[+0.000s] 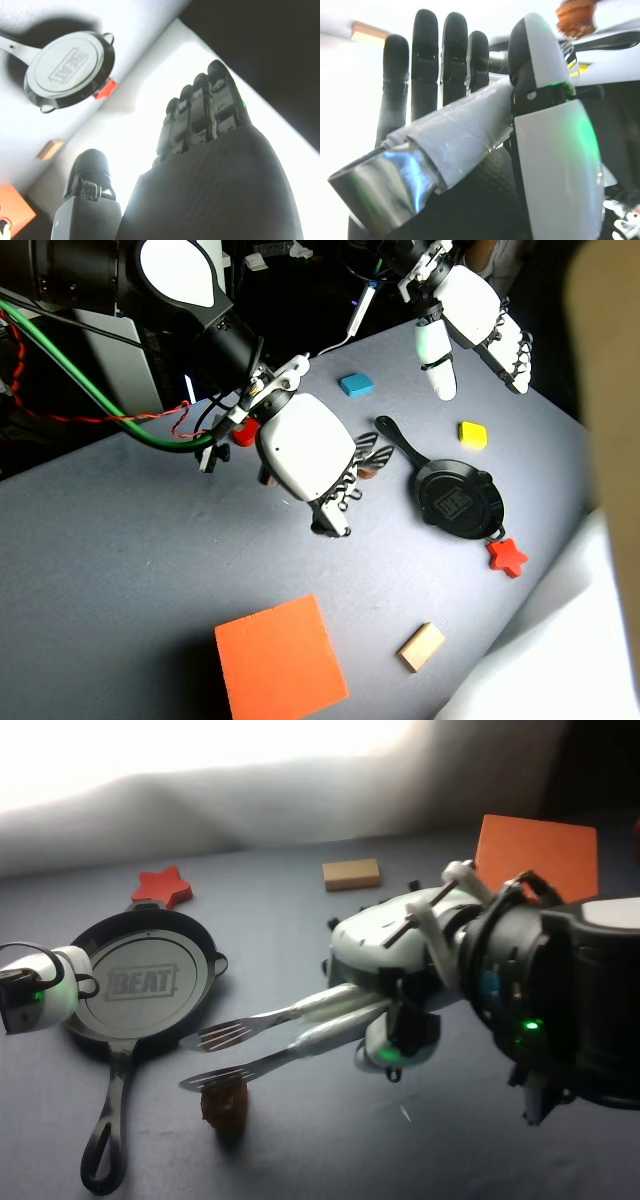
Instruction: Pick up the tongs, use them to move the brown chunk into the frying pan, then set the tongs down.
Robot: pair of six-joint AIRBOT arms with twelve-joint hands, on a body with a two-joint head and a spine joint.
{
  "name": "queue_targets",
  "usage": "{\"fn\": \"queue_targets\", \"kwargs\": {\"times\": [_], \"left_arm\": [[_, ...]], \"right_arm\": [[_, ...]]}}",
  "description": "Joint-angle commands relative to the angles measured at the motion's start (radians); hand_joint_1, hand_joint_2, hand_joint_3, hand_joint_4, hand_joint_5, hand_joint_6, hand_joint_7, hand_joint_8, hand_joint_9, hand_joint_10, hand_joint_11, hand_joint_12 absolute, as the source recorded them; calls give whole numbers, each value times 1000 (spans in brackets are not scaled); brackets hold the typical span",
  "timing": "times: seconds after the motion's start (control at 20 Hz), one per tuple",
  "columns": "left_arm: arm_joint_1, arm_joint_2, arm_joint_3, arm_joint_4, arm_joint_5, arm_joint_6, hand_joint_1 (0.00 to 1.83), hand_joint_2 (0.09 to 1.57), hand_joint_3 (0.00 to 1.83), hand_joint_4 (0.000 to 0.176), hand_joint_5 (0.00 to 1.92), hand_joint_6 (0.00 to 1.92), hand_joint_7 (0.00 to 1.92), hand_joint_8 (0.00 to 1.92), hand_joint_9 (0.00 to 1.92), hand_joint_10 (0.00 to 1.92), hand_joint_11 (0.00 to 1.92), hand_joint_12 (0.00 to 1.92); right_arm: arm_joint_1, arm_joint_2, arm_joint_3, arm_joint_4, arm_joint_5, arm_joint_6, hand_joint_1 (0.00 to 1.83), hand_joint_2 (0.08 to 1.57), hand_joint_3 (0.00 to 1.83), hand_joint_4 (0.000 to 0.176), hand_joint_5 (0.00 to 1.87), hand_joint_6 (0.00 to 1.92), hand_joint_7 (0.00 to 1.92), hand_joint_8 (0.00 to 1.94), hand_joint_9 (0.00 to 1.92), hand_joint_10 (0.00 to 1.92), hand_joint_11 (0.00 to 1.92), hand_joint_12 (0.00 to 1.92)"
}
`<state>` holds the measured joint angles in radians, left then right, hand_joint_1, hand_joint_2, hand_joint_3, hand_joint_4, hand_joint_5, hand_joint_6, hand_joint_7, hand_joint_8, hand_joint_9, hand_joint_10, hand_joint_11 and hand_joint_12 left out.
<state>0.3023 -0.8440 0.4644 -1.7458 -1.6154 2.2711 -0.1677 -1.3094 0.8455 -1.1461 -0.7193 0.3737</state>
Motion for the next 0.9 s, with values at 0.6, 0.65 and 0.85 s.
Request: {"fn": "queue_targets", "kwargs": {"times": [0.6, 0.65, 0.85], "left_arm": [[-5, 3, -1, 88, -62, 4, 0, 1240, 0, 0, 0, 0, 39, 3, 38, 4, 0, 196], [-5, 3, -1, 88, -62, 4, 0, 1237, 0, 0, 0, 0, 48, 4, 48, 6, 0, 258], [-6, 3, -4, 87, -62, 4, 0, 1243, 1, 0, 0, 0, 54, 0, 53, 3, 0, 241]], "right_arm": [[-44, -25, 20, -72, 24, -34, 1010, 1221, 4, 0, 788, 27, 861, 0, 826, 44, 231, 1398], [-40, -26, 23, -72, 24, -36, 1010, 1222, 5, 0, 781, 23, 853, 0, 819, 41, 221, 1400], [-29, -26, 24, -72, 24, -49, 1021, 1203, 0, 0, 786, 22, 854, 0, 819, 40, 216, 1396]]}}
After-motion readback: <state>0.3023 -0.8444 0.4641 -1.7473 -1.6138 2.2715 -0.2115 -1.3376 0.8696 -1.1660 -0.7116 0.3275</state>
